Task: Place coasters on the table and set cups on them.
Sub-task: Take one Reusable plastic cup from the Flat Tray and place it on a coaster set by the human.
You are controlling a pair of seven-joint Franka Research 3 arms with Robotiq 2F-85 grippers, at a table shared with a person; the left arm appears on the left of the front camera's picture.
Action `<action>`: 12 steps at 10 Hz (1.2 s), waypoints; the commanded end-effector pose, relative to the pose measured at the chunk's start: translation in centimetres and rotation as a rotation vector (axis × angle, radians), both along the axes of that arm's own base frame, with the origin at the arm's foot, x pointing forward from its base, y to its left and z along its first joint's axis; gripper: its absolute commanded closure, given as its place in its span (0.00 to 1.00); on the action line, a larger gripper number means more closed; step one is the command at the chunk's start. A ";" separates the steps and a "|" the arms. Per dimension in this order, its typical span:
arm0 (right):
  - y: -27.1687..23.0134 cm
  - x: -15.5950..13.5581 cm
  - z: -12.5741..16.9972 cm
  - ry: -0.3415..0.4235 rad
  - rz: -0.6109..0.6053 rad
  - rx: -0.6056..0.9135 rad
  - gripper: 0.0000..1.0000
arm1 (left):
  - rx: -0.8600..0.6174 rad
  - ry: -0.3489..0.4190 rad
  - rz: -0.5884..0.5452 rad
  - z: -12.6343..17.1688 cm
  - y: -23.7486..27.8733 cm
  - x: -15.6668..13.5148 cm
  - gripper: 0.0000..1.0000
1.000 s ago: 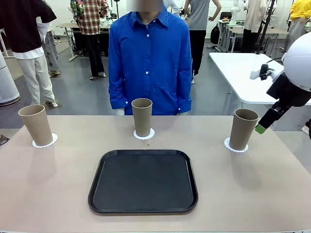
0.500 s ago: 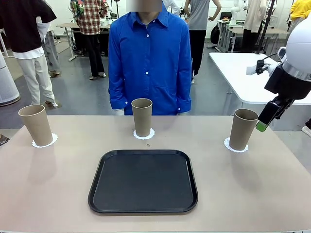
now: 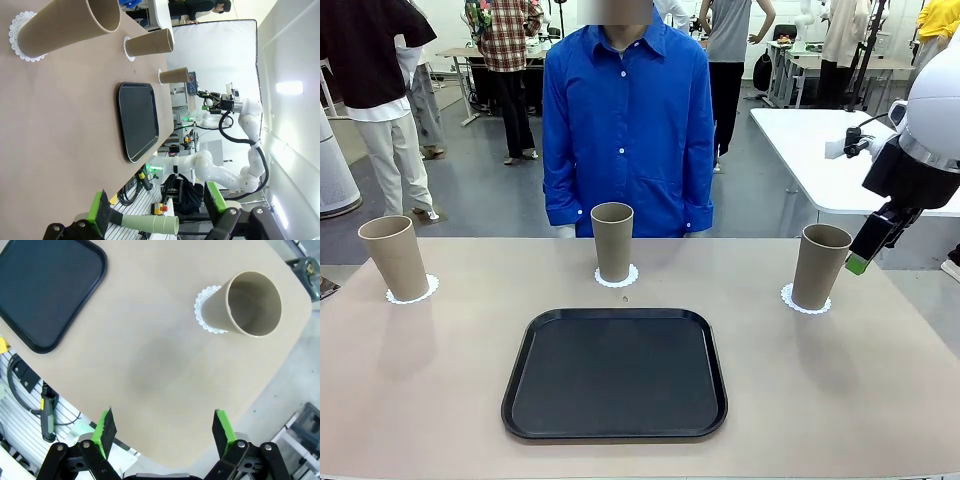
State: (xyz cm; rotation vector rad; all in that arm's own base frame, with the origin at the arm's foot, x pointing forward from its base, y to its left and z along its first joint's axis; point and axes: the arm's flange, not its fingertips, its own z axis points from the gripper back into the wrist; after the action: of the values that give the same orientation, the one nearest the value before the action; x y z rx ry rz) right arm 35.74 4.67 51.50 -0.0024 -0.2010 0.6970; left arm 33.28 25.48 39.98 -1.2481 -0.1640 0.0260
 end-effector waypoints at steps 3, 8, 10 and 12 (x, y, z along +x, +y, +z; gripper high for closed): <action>0.1 -0.1 -0.5 -0.018 -0.022 -0.021 0.00 | -0.008 -0.004 0.010 0.2 0.1 -0.1 0.00; -9.0 0.1 3.1 -0.037 -0.149 0.384 0.00 | -0.008 -0.004 0.010 0.2 0.1 -0.1 0.00; -14.6 -0.3 4.4 0.007 -0.142 0.650 0.00 | -0.008 -0.004 0.010 0.2 0.1 -0.1 0.00; -21.1 -0.3 3.2 0.097 -0.121 0.946 0.00 | -0.008 -0.004 0.010 0.2 0.1 -0.1 0.00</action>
State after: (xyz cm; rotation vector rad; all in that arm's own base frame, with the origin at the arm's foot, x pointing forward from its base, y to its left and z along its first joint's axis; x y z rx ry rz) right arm 33.72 -14.77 55.65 0.7460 -0.4634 0.4174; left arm 33.24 25.54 39.96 -1.2482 -0.1646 0.0277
